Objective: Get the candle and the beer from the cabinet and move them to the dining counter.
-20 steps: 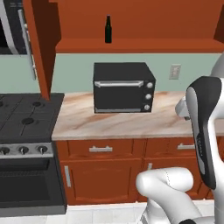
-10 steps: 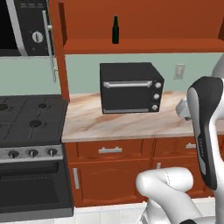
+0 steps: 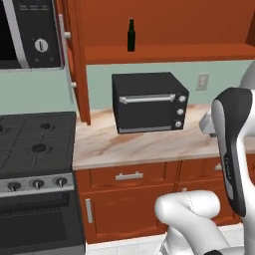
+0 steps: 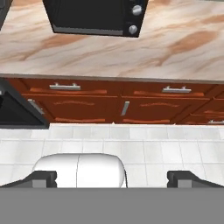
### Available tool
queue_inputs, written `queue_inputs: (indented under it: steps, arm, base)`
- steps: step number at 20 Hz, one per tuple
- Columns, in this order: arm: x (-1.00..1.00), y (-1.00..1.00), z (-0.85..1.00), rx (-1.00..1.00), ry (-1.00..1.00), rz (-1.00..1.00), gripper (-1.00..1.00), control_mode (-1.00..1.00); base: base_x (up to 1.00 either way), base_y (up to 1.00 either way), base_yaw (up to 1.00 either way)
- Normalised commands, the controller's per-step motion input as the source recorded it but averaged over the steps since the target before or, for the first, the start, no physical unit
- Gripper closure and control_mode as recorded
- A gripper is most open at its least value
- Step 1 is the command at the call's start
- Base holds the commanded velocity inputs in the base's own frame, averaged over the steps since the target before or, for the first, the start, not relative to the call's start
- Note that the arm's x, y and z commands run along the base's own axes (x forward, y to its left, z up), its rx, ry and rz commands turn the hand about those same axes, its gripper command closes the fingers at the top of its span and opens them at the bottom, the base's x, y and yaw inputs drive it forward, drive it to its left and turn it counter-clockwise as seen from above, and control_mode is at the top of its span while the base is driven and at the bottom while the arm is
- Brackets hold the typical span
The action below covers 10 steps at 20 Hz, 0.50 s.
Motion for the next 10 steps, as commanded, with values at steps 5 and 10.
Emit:
queue_inputs:
  steps: [5, 10]
  arm:
    - [0.0, 0.0, 0.0, 0.0, 0.0, 0.0, -1.0, 1.0]
    - [0.0, 0.0, 0.0, 0.0, 0.0, 0.0, -1.0, 1.0]
  base:
    - [0.2, 0.12, -0.25]
    - [0.16, 0.46, -0.18]
